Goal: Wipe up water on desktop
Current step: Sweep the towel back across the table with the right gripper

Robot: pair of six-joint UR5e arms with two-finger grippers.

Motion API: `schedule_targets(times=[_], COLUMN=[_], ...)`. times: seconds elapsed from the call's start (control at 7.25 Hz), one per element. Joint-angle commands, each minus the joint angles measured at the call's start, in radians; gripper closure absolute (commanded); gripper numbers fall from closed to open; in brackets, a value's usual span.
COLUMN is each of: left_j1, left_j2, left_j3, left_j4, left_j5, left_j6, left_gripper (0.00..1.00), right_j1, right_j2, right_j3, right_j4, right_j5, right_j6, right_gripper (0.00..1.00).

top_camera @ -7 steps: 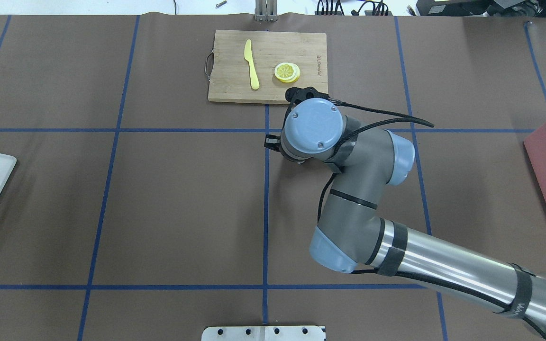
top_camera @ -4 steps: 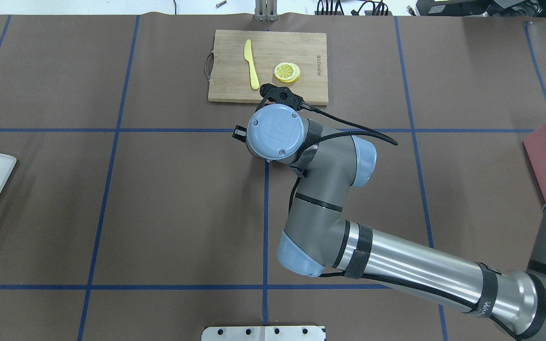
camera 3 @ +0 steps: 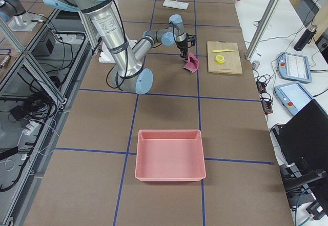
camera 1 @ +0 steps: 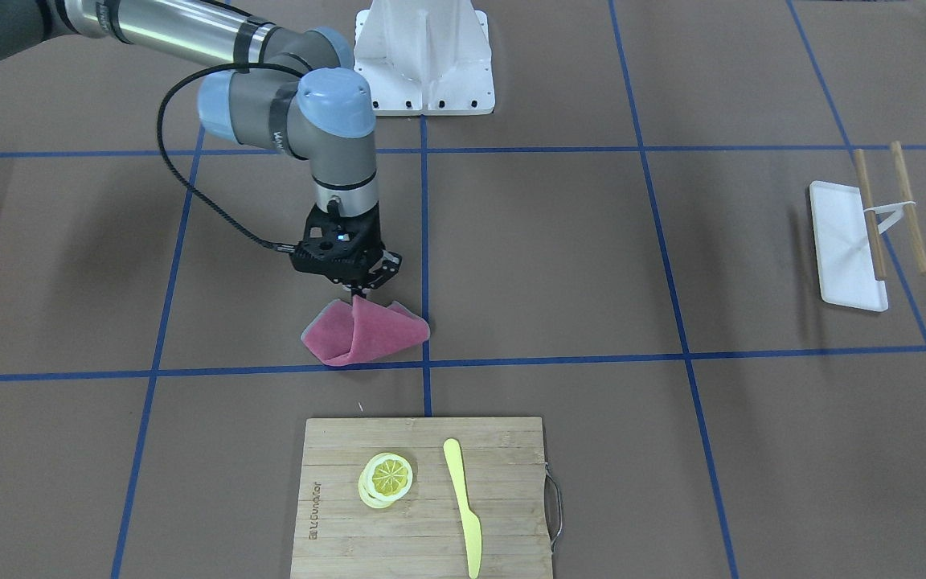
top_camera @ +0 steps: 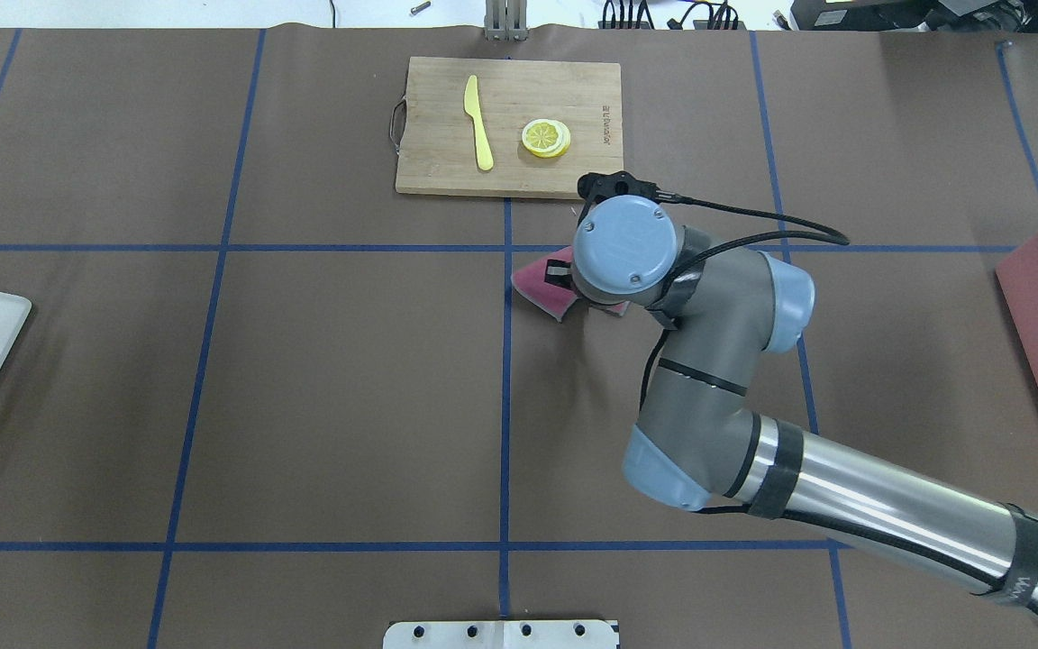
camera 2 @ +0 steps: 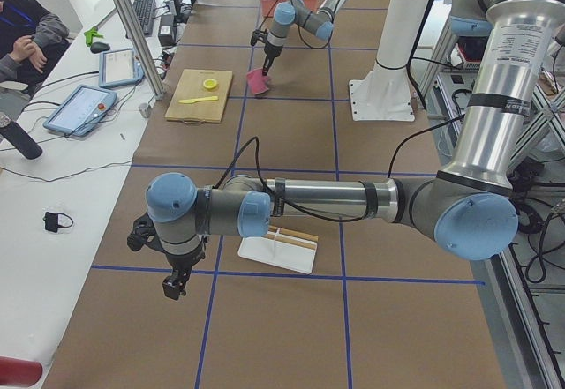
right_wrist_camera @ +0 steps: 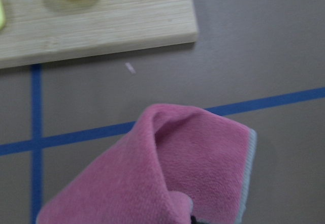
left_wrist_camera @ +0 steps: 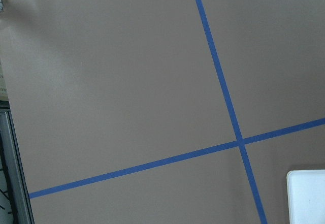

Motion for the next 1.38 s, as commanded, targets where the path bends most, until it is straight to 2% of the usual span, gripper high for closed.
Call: schedule_targets(times=[0.0,0.41,0.69,0.97,1.1,1.24], left_j1=[0.0,0.0,0.0,0.0,0.0,0.0], left_j2=[0.001,0.001,0.001,0.001,0.003,0.003], left_j3=[-0.002,-0.002,0.0,0.003,0.003,0.003], left_j4=[-0.001,-0.002,-0.002,-0.002,0.0,0.0], left_j5=[0.0,0.0,0.0,0.0,0.0,0.0], left_j6=[0.0,0.0,0.002,0.003,0.003,0.005], left_gripper=[0.02,0.02,0.02,0.02,0.02,0.02], right_j1=[0.1,0.204,0.235,0.244,0.263,0.33], right_j2=[-0.151,-0.34,-0.442,-0.45,-0.435,-0.415], right_j3=[0.146,0.193,0.259,0.311,0.375,0.461], right_j4=[-0.117,-0.118,-0.118,-0.122,-0.175,-0.232], right_j5=[0.073,0.075,0.073,0.075,0.084,0.175], right_j6=[-0.242,-0.475,-0.555,-0.56,-0.56,-0.56], right_gripper=[1.0,1.0,1.0,1.0,1.0,1.0])
